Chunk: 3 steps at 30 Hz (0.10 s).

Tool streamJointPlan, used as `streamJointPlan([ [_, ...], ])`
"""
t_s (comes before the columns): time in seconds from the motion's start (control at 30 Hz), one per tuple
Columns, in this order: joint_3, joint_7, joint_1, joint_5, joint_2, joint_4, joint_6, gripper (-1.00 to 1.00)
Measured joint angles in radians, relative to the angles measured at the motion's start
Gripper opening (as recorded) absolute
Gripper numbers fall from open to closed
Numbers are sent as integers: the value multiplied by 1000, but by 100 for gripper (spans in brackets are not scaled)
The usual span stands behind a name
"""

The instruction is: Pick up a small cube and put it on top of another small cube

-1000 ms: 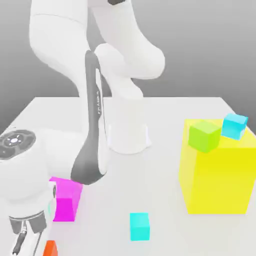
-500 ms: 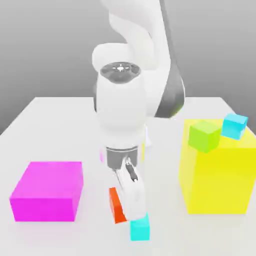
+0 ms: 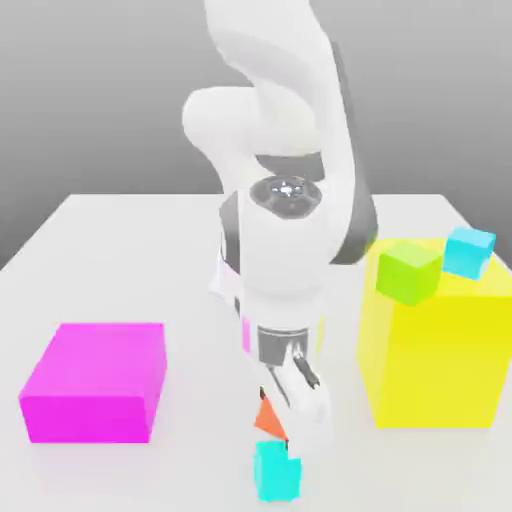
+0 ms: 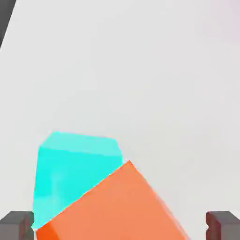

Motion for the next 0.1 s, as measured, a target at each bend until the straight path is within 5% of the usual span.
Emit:
streamJointPlan([
  [0.1, 16, -53, 2, 73, -97, -5, -87, 100],
])
